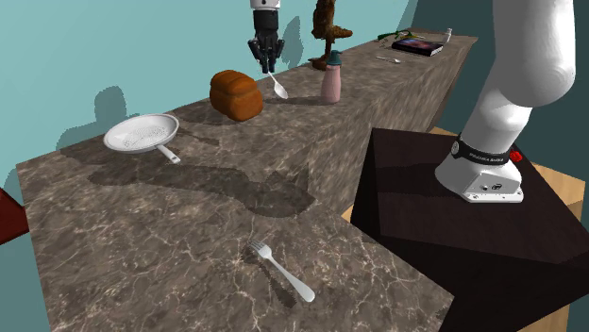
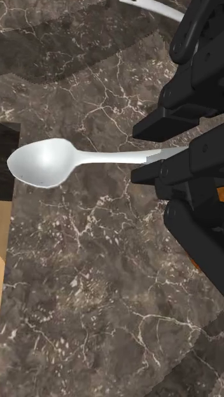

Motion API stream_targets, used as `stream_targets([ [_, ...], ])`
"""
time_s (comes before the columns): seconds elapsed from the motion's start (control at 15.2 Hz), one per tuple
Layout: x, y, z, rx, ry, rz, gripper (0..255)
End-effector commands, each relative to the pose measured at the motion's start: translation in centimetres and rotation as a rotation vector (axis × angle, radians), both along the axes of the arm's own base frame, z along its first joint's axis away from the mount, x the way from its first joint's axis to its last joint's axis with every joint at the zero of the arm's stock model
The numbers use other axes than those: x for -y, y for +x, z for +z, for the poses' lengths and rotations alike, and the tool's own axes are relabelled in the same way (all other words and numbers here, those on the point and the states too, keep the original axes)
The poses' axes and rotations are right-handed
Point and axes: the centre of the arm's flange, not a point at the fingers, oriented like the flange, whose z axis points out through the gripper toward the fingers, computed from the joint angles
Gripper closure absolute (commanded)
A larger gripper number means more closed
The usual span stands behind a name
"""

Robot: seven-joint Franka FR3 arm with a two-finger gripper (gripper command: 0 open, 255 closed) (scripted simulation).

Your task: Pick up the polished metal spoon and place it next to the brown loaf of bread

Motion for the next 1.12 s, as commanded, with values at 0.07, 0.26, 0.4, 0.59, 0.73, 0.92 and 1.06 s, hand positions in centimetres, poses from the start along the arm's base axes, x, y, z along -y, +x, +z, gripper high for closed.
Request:
stream_targets([
  [0.07, 4.1, 1.5, -0.1, 0.0, 0.0, 0.001, 255],
  [0.26, 7.2, 2.7, -0.6, 0.0, 0.0, 0.001, 255],
  [0.4, 7.2, 2.7, -1.7, 0.0, 0.0, 0.001, 255],
  [0.59, 7.2, 2.7, -3.3, 0.0, 0.0, 0.001, 255],
  [0.73, 7.2, 2.7, -4.3, 0.0, 0.0, 0.001, 255],
  [0.92, 7.2, 2.7, -5.9, 0.0, 0.0, 0.001, 255],
  [1.06, 7.2, 2.7, -7.0, 0.0, 0.0, 0.001, 255],
])
